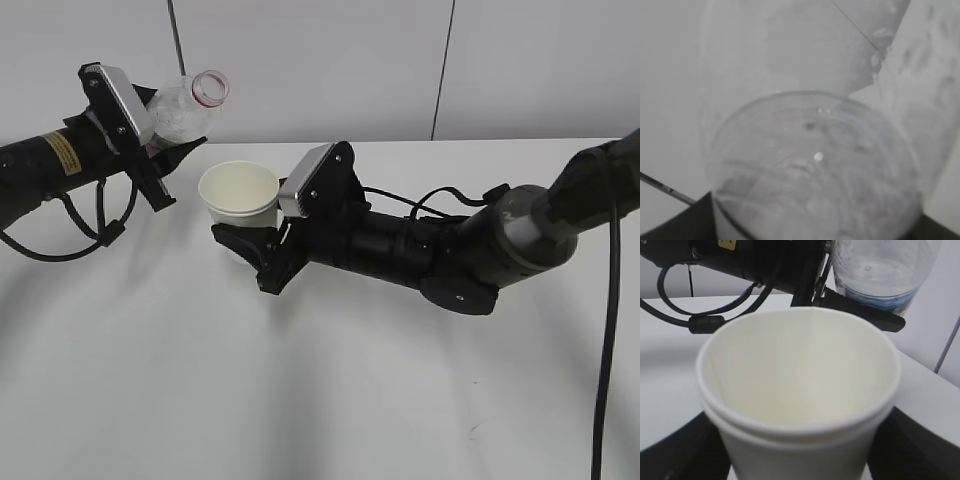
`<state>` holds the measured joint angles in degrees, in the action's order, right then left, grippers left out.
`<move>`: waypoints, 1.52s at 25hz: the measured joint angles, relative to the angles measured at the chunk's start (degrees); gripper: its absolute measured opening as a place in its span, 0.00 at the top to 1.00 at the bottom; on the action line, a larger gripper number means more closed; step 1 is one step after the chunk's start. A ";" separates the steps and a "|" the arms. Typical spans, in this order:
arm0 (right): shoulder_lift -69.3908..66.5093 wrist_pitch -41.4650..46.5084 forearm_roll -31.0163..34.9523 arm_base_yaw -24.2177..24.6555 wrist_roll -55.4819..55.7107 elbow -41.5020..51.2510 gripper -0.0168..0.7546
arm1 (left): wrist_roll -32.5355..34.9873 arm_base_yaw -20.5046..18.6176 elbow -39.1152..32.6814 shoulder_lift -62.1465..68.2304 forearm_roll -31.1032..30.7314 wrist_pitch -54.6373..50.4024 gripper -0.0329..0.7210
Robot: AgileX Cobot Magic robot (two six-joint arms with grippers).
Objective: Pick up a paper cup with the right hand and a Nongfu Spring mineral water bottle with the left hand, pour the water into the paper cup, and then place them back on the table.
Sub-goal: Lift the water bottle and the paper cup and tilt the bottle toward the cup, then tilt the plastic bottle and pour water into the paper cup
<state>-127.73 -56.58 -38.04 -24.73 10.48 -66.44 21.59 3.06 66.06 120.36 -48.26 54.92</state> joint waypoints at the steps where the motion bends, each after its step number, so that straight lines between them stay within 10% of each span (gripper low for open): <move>1: 0.00 -0.14 0.42 0.00 -0.45 0.00 0.30 | 0.26 0.00 0.00 0.00 0.00 0.00 0.44; 38: -1.15 -1.68 6.75 0.00 -4.10 -0.12 0.30 | 15.61 -0.12 0.00 0.05 3.70 -0.09 0.44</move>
<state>-128.88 -58.25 -31.30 -24.73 6.38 -66.56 37.20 2.95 66.06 120.41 -44.55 54.82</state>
